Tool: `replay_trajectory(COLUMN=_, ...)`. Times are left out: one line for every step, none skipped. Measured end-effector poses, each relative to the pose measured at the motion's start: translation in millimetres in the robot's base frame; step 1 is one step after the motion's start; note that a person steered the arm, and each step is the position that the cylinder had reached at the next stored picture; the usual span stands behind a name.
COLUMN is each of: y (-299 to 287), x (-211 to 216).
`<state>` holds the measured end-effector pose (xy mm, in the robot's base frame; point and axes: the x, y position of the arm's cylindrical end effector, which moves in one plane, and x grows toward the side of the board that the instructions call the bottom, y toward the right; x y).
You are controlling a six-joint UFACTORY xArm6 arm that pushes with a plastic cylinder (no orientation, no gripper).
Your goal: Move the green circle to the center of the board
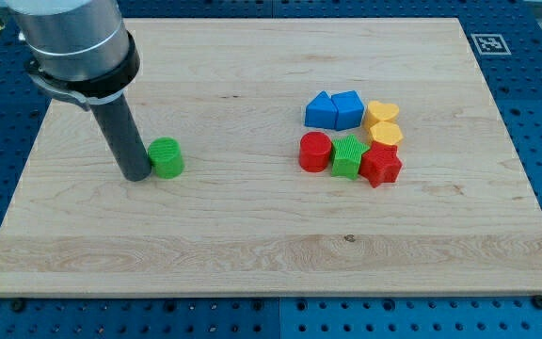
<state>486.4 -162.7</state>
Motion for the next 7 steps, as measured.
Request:
replay_trajectory(y=0.8, x=0.0)
replay_trajectory(y=7.9, x=0.0)
replay_trajectory(y=9.3, x=0.0)
replay_trajectory(y=17.8, x=-9.3)
replay_trajectory(y=28.5, x=-14.8)
replay_trajectory(y=35.4, x=-17.1)
replay_trajectory(y=51.7, x=-29.8)
